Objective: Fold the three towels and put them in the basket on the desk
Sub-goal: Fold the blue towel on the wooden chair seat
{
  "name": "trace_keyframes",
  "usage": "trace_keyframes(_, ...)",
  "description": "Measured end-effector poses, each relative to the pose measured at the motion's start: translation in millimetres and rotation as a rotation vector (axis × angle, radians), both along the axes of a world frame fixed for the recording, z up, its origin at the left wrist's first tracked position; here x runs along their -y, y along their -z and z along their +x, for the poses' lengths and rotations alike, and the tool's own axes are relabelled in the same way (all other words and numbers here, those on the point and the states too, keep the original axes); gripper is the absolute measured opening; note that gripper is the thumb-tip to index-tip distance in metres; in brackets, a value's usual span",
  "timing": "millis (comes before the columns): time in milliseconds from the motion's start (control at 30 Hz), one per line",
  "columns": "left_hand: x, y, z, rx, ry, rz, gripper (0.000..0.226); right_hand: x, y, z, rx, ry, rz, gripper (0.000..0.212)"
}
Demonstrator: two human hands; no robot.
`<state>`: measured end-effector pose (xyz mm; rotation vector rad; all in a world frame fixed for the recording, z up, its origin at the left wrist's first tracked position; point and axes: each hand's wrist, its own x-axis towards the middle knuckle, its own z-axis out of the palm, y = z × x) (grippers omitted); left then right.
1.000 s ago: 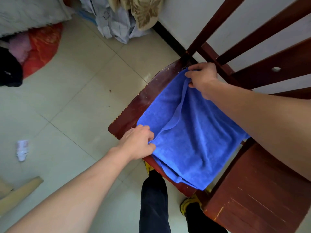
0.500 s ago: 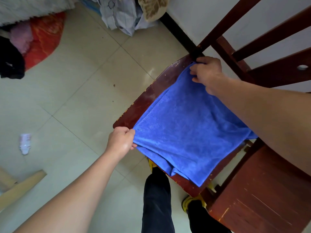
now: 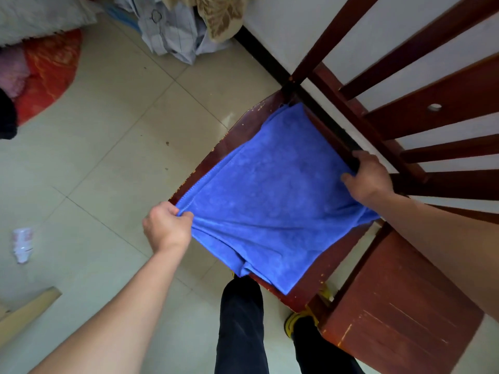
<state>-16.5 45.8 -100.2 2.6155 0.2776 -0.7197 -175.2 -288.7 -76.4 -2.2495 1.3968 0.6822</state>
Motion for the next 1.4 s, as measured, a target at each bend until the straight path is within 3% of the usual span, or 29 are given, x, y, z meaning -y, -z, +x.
trace_keyframes(133, -1.3, -5.2, 7.3, 0.129, -0.031, 0.053, 0.014, 3.0, -1.1, -27.8, 0.028, -0.064, -0.057, 0.056)
trace_keyframes(233, 5.1, -19.8, -31.4, 0.134, 0.018, 0.011, 0.013, -3.3, -3.8, -46.3, 0.064, -0.033, -0.078, 0.047)
trace_keyframes(333, 10.5, -26.5, -95.6, -0.121, 0.004, -0.055, 0.037, -13.9, -2.2, -66.1, 0.057, 0.097, 0.018, 0.044)
trace_keyframes(467, 16.5, -21.8, -177.3, -0.416, -0.212, -0.146, 0.040, -14.3, 0.6, -93.1, 0.030, 0.147, 0.068, 0.034)
trace_keyframes(567, 23.8, -19.1, -216.5, -0.383, -0.443, -0.264, 0.025, -10.3, 4.9, -116.6, 0.090, 0.232, 0.136, 0.031)
trace_keyframes(700, 32.8, -21.4, -237.1, -0.215, -0.409, -0.334, 0.022, -7.0, 1.6, -127.3, 0.405, 0.343, 0.132, 0.023)
trace_keyframes(800, 33.0, -32.1, -245.2, 0.013, -0.398, -0.382, 0.018, -5.8, -16.2, -123.4, 0.615, 0.294, 0.134, 0.021)
trace_keyframes(933, 32.0, -56.3, -244.8, 0.167, -0.554, -0.515, 0.020, -5.5, -38.6, -112.6, 0.798, 0.336, 0.202, 0.011)
trace_keyframes(1033, 27.0, -65.6, -244.2, 0.133, -0.657, -0.536, 0.010, -2.8, -46.1, -107.3, 0.783, 0.322, 0.207, 0.024)
trace_keyframes(1133, 14.5, -65.2, -252.7, 0.022, -0.704, -0.560, 0.020, 5.6, -43.5, -115.8, 0.675, 0.115, 0.127, 0.021)
trace_keyframes(1200, 6.8, -66.9, -256.7, -0.002, -0.683, -0.586, 0.025, 8.9, -40.0, -122.9, 0.608, 0.013, 0.106, 0.014)
trace_keyframes(1300, 1.1, -68.7, -260.2, 0.020, -0.613, -0.636, 0.023, 8.9, -38.5, -128.5, 0.605, 0.022, 0.101, 0.007)
trace_keyframes(1400, -2.1, -71.4, -263.3, 0.022, -0.521, -0.688, 0.018, 10.3, -35.0, -131.1, 0.570, 0.055, 0.087, 0.015)
